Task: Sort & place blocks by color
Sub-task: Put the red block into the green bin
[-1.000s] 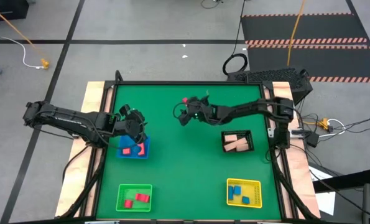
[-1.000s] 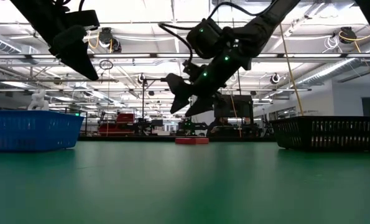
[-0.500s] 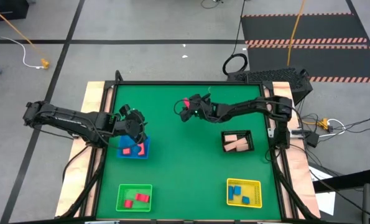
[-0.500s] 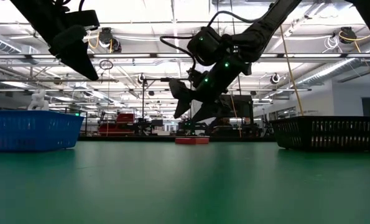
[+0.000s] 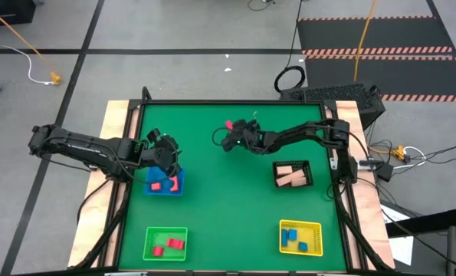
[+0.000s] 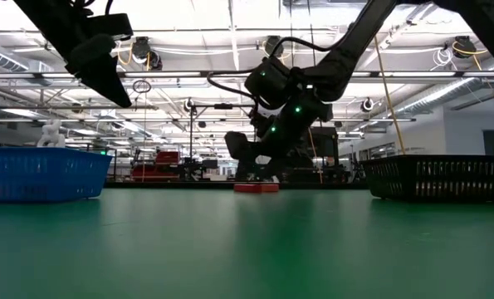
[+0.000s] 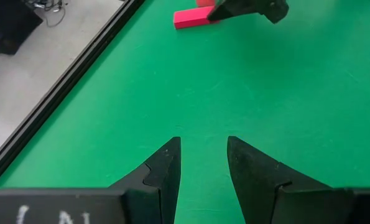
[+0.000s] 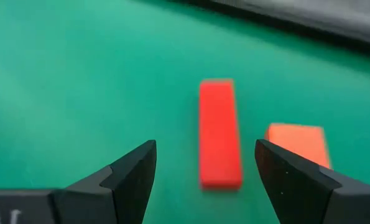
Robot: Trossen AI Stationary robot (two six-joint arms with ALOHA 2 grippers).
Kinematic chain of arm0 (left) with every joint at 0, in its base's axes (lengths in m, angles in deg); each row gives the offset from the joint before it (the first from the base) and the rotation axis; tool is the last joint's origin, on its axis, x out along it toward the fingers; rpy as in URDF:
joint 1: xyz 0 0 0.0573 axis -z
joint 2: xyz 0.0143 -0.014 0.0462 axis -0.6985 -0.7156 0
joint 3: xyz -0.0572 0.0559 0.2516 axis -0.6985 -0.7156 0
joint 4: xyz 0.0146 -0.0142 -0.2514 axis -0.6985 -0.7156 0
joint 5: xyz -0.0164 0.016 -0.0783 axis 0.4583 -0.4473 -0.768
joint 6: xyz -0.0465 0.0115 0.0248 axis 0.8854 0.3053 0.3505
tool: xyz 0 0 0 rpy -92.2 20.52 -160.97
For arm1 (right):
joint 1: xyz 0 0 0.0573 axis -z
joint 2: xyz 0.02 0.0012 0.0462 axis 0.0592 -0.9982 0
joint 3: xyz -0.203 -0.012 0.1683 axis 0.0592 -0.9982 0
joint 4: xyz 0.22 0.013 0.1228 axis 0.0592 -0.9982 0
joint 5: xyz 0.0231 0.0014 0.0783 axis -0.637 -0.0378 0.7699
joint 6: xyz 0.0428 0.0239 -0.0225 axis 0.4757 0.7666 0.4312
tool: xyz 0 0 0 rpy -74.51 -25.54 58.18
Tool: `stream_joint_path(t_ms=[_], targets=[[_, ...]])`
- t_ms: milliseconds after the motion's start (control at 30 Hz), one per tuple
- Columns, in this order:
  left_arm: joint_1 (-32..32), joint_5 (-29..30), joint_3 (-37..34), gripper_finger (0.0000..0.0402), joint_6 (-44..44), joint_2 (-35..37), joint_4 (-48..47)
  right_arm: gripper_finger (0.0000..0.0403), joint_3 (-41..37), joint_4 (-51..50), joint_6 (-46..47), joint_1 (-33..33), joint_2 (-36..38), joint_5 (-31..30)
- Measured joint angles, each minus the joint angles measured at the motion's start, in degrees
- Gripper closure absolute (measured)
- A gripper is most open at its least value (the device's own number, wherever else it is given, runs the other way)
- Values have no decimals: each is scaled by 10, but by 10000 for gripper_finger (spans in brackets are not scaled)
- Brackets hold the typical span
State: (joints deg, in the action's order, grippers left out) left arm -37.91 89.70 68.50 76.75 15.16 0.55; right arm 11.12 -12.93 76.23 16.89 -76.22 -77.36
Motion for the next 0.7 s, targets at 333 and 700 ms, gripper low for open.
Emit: stream_joint_path(t_ms=[333,700], targets=[[0,0,0,270,-7,0,-2,141,0,5,-9,4,-3,0],[0,0,0,270,-18,0,-4,142,1,29,8,6,-49,-13]])
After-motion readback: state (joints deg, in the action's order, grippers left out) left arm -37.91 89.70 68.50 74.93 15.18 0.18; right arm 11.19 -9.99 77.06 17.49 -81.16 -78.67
